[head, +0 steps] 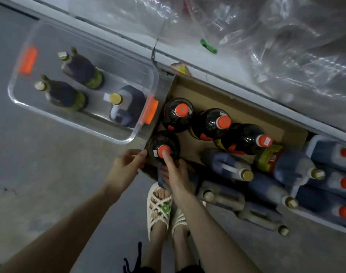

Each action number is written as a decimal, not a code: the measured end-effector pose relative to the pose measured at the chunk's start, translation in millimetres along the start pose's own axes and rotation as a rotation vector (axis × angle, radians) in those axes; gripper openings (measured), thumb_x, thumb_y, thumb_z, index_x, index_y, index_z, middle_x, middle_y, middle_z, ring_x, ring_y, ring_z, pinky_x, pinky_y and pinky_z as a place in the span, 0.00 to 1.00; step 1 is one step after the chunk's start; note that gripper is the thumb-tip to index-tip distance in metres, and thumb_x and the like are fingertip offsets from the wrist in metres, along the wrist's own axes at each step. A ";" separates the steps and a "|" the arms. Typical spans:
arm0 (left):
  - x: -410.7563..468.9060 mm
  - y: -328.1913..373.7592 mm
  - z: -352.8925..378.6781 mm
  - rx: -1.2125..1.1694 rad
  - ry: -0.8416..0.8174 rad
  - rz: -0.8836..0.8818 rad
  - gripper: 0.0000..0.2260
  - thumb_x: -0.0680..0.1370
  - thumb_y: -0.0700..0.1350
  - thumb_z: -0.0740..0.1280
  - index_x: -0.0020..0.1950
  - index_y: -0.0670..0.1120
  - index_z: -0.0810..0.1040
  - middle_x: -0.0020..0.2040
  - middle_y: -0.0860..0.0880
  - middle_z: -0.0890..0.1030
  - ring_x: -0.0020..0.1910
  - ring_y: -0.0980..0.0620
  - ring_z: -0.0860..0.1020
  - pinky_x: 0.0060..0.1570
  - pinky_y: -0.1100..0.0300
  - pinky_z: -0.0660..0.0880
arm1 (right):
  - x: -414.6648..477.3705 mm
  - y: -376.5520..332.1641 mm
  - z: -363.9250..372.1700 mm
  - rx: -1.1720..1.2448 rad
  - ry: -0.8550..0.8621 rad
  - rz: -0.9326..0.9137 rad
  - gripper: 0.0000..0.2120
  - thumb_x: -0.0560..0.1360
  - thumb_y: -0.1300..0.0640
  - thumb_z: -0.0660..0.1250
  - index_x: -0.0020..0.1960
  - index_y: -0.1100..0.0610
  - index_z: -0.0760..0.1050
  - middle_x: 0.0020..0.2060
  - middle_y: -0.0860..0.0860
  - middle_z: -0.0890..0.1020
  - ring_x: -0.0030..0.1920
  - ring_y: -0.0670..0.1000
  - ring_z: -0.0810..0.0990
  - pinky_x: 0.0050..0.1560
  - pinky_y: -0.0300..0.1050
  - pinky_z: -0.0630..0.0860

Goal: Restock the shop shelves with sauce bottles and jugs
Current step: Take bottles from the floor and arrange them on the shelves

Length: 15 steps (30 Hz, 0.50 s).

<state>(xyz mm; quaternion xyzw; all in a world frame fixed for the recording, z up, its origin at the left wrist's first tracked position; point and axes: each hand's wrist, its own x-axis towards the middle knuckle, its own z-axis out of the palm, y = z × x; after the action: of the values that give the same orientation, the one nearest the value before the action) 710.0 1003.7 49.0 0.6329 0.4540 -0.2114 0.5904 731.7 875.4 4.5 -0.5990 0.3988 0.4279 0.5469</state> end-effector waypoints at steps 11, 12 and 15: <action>8.0 0.5 -18.2 0.004 0.001 0.006 0.04 0.79 0.50 0.64 0.47 0.52 0.76 0.48 0.43 0.82 0.48 0.48 0.79 0.52 0.51 0.75 | 18.2 2.3 25.0 0.249 0.074 -0.001 0.69 0.40 0.25 0.76 0.76 0.43 0.55 0.69 0.51 0.71 0.68 0.56 0.72 0.69 0.55 0.69; 8.4 -0.1 -18.2 0.004 -0.008 0.006 0.05 0.80 0.50 0.63 0.47 0.52 0.76 0.48 0.43 0.81 0.47 0.49 0.79 0.51 0.52 0.75 | 19.8 4.5 25.4 0.281 0.070 0.008 0.71 0.38 0.26 0.76 0.76 0.42 0.55 0.70 0.51 0.71 0.68 0.55 0.71 0.69 0.55 0.68; 10.3 -1.3 -16.3 0.007 -0.024 -0.010 0.07 0.79 0.52 0.63 0.50 0.50 0.76 0.50 0.44 0.82 0.49 0.49 0.79 0.51 0.55 0.75 | 22.8 6.9 29.0 0.409 0.043 0.045 0.73 0.38 0.31 0.80 0.77 0.44 0.52 0.72 0.51 0.67 0.70 0.53 0.68 0.71 0.54 0.66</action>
<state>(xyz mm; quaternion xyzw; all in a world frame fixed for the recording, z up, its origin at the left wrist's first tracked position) 709.7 1022.2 43.4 0.6299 0.4493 -0.2237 0.5927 730.1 903.5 -20.4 -0.4754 0.5023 0.3374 0.6386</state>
